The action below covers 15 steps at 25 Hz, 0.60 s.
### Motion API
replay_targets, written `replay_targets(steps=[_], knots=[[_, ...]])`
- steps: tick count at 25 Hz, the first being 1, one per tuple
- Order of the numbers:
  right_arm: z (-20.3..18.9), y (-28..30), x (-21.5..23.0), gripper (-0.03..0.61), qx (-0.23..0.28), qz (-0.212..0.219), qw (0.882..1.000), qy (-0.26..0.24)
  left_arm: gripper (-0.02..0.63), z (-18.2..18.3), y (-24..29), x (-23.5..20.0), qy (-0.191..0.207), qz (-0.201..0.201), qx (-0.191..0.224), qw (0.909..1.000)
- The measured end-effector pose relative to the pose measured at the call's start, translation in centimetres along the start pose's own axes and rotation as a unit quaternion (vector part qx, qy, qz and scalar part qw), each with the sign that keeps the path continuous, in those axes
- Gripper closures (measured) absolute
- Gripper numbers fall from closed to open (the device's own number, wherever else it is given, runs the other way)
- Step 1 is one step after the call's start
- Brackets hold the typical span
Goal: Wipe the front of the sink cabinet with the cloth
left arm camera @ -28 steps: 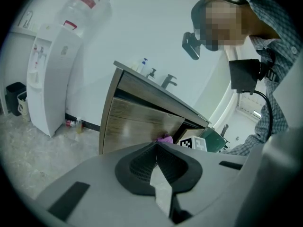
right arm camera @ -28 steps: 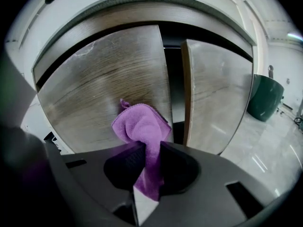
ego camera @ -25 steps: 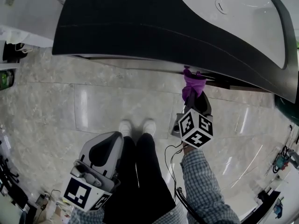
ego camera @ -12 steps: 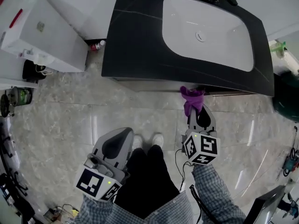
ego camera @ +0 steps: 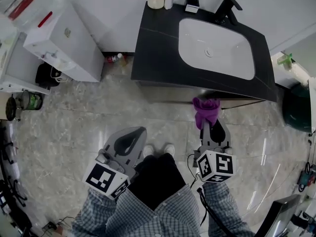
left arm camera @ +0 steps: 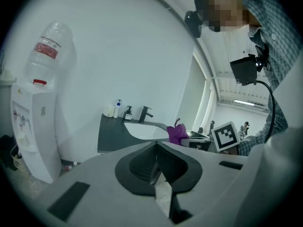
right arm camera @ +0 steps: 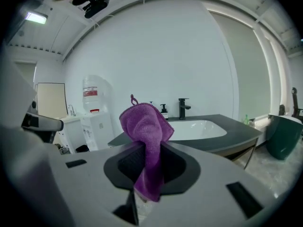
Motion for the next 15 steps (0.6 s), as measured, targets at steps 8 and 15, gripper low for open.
replay_targets(steps=[8, 15], knots=[[1.6, -6.2, -2.8, 0.503, 0.036, 0.027, 0.999, -0.002, 0.603, 0.2, -5.2, 1.5, 0.013, 0.01, 0.001, 0.9999], [1.0, -14.2, -2.6, 0.503, 0.039, 0.061, 0.997, -0.017, 0.603, -0.7, -8.1, 9.3, 0.01, 0.013, 0.025, 0.9995]])
Point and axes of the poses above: the fingertips, and each gripper's own axes: y forward along the fingers, x to its right, z out of its top, the point moved 3 cm from there along -y, backward along the fingers, and after that the axes turned 3 degrees about y, right-handed, at the moved point
